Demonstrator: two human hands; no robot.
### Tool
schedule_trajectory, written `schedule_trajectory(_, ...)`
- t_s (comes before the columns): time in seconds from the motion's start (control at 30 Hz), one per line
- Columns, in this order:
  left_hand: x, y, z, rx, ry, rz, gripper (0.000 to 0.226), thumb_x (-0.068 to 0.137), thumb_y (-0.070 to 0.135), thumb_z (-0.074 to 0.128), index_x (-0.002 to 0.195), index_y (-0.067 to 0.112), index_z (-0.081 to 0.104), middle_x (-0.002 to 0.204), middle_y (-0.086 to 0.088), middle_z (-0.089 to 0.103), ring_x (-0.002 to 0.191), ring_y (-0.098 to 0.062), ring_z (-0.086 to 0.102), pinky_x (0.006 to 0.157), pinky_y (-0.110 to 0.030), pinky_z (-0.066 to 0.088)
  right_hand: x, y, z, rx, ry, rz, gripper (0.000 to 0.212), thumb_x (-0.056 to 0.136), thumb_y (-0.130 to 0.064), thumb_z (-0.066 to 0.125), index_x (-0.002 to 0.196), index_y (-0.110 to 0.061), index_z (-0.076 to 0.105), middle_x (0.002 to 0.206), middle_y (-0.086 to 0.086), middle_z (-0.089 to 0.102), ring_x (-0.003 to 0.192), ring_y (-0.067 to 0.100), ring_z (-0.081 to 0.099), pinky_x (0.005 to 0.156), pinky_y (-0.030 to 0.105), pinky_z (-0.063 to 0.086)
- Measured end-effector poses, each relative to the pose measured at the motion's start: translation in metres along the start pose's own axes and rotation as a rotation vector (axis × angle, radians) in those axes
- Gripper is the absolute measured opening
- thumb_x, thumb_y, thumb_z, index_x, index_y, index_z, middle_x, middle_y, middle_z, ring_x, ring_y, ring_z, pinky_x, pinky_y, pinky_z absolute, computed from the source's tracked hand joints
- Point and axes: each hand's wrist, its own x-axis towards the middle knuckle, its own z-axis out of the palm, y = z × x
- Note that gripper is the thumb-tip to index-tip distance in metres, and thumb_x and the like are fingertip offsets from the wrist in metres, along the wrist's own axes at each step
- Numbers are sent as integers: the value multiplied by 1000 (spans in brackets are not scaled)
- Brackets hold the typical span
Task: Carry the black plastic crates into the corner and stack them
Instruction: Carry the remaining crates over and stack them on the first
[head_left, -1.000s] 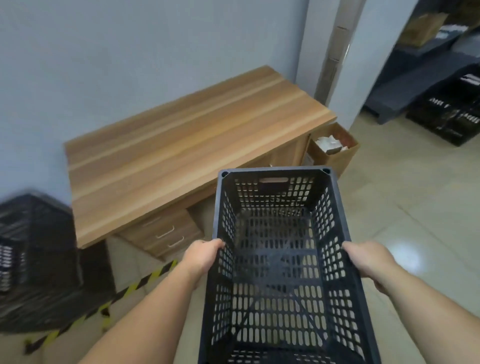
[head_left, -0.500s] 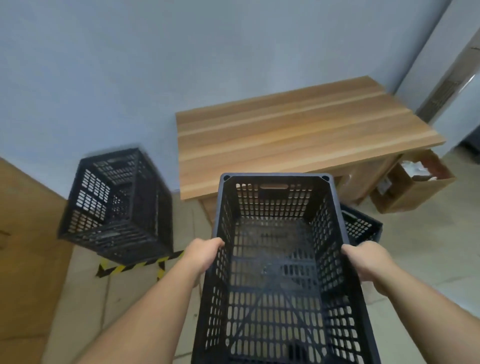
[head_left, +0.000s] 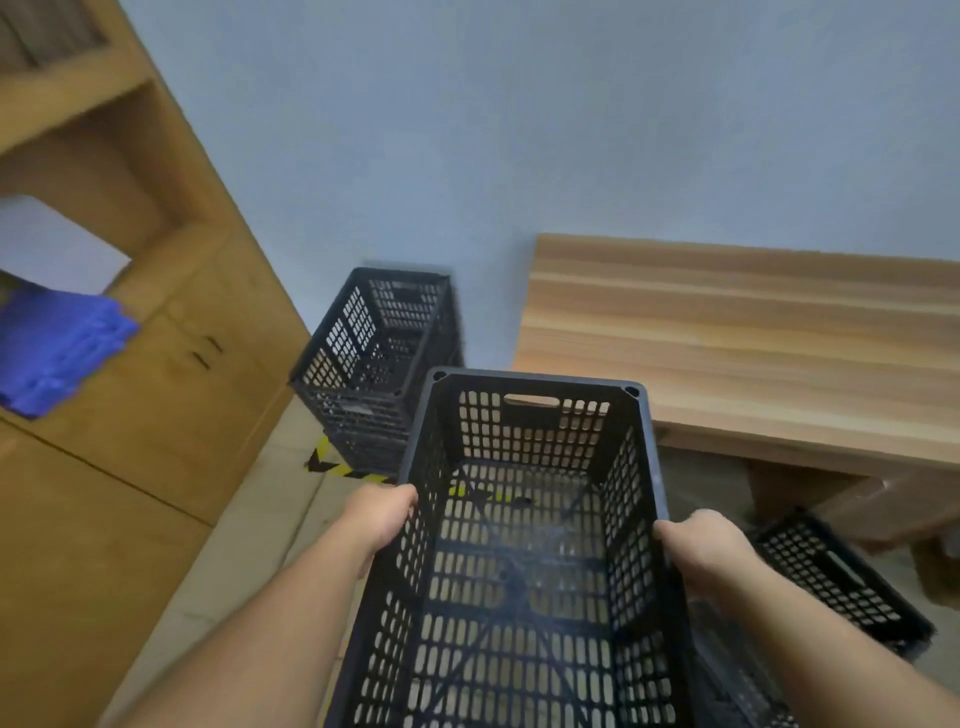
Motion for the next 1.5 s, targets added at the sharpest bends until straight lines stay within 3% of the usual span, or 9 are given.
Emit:
schedule_trajectory(0.3,28,-28,-92,-44,127,-58,37,95,39,56,90,7,72,103,-21,78,99,-41,74,87,-40,57,-15,-109,33,-119,-57,-130,33,98,-35,59,90,-4,69,84,12,76,73,28,77,72,44,66)
schedule_trajectory(0.43,55,-28,-142,-82,174,-58,33,99,34,55,92,5,69,102,-19,76,99,-40,72,95,-45,61,-22,-165,54,-103,-93,-146,32,99,-32,59,94,-2,68,87,15,77,79,31,78,78,49,65)
schedule_trajectory(0.57,86,-20,-195,-67,193,-23,31,100,31,56,94,4,68,86,-14,65,89,-39,68,76,-38,47,-25,-222,76,-85,-59,-150,30,99,-29,60,92,-1,68,83,16,76,70,30,77,61,39,65)
schedule_trajectory(0.7,112,-1,-239,-39,202,6,31,105,29,55,82,8,58,101,-17,71,105,-39,68,102,-44,57,-21,-272,96,-23,-64,-126,27,100,-27,61,95,-2,65,84,17,76,71,31,77,63,40,66)
schedule_trajectory(0.83,144,15,-273,-57,164,15,29,104,29,54,97,4,66,109,-20,75,103,-37,71,104,-51,57,-14,-314,110,-23,-40,-146,26,99,-25,61,94,0,65,84,19,76,73,34,77,69,43,66)
schedule_trajectory(1.0,185,46,-300,-82,135,23,33,103,28,55,110,-1,69,111,-21,77,103,-38,73,96,-49,57,8,-363,112,0,-65,-143,26,100,-26,61,95,-1,65,87,18,76,79,33,77,79,49,65)
schedule_trajectory(1.23,251,116,-318,-70,169,43,26,105,27,54,101,4,65,105,-18,73,96,-33,70,94,-45,59,68,-438,98,55,-95,-143,26,101,-20,62,100,5,66,86,22,76,69,35,78,57,40,64)
schedule_trajectory(1.37,291,162,-325,-44,205,38,28,107,26,53,113,0,62,103,-15,70,94,-33,67,84,-41,54,108,-486,82,53,-128,-147,25,101,-22,63,103,3,66,90,20,77,73,33,78,56,37,63)
schedule_trajectory(1.5,323,201,-330,-23,212,33,23,109,23,51,97,4,54,86,-9,58,77,-24,57,86,-40,49,138,-522,72,54,-144,-138,24,101,-22,62,105,2,65,90,21,77,73,33,79,61,40,66)
